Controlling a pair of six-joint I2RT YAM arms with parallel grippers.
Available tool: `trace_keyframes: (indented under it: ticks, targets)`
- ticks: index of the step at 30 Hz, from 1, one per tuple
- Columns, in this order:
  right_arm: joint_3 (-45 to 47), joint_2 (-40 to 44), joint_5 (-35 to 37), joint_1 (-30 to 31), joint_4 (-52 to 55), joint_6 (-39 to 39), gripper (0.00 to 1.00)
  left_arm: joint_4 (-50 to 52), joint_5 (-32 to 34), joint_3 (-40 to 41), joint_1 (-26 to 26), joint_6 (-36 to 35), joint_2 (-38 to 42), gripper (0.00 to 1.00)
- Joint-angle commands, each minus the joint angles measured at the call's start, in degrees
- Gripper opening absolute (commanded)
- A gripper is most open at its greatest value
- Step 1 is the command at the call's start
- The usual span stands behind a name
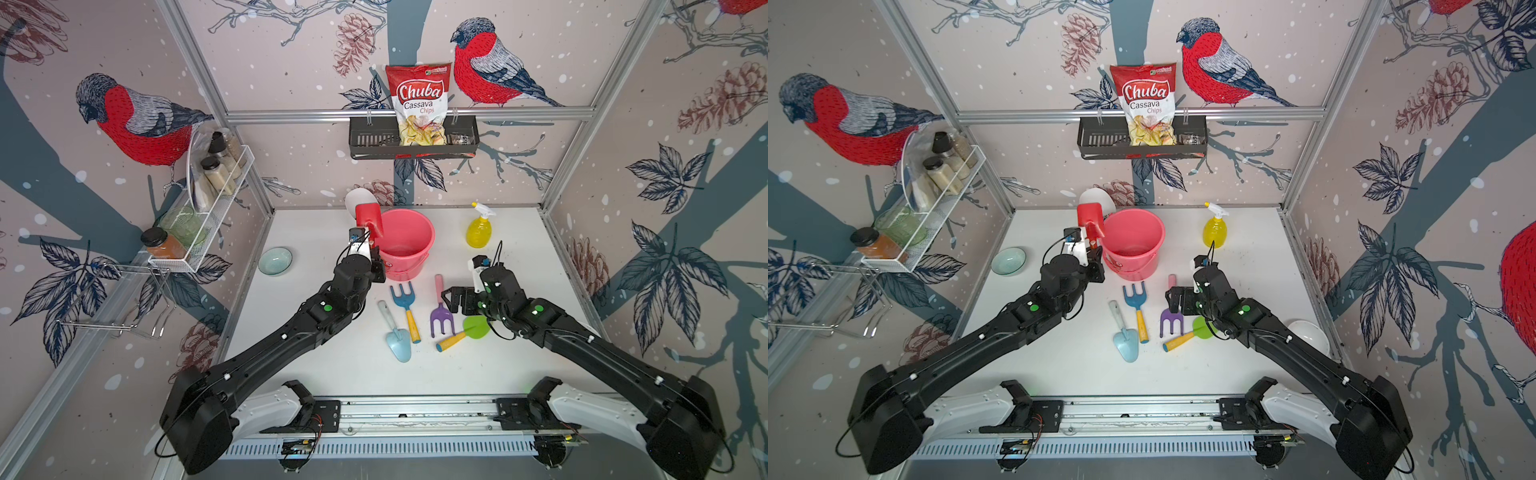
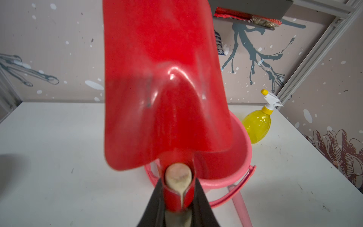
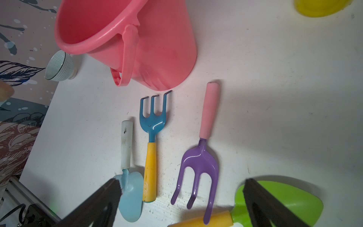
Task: Organize the gardening tools
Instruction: Place the gardening tool in the container.
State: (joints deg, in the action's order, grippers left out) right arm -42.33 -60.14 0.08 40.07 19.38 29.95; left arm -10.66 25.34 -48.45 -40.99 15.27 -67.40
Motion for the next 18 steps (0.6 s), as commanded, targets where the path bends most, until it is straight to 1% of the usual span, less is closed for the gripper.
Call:
trace_keyframes:
  ticks: [1, 5, 9, 11, 14, 18]
  targets:
    - [0.6, 0.9, 1.4, 0.0, -1.6, 0.7, 1.00, -14.9, -1.4, -2.7, 0.2, -8.1, -3.2, 0.00]
    - [2.1, 2.0, 2.1, 0.1, -2.2, 1.4, 1.00, -21.7, -6.2, -5.5, 2.4, -10.2, -8.4, 0.00]
    - [3.2, 2.5, 2.8, -0.1, -2.4, 1.7, 1.00, -25.4, -11.5, -8.4, 5.1, -9.8, -14.2, 0.00]
    - [3.6, 2.6, 3.1, -0.2, -2.5, 1.9, 1.00, -26.0, -13.5, -11.2, 6.0, -9.8, -17.9, 0.00]
    - [3.9, 2.8, 3.5, -0.5, -2.7, 1.9, 1.00, -26.9, -15.3, -12.9, 6.7, -10.0, -22.8, 0.00]
    - [4.2, 3.0, 3.8, -1.2, -2.4, 2.1, 1.00, -29.0, -16.1, -13.3, 7.0, -9.2, -27.4, 0.00]
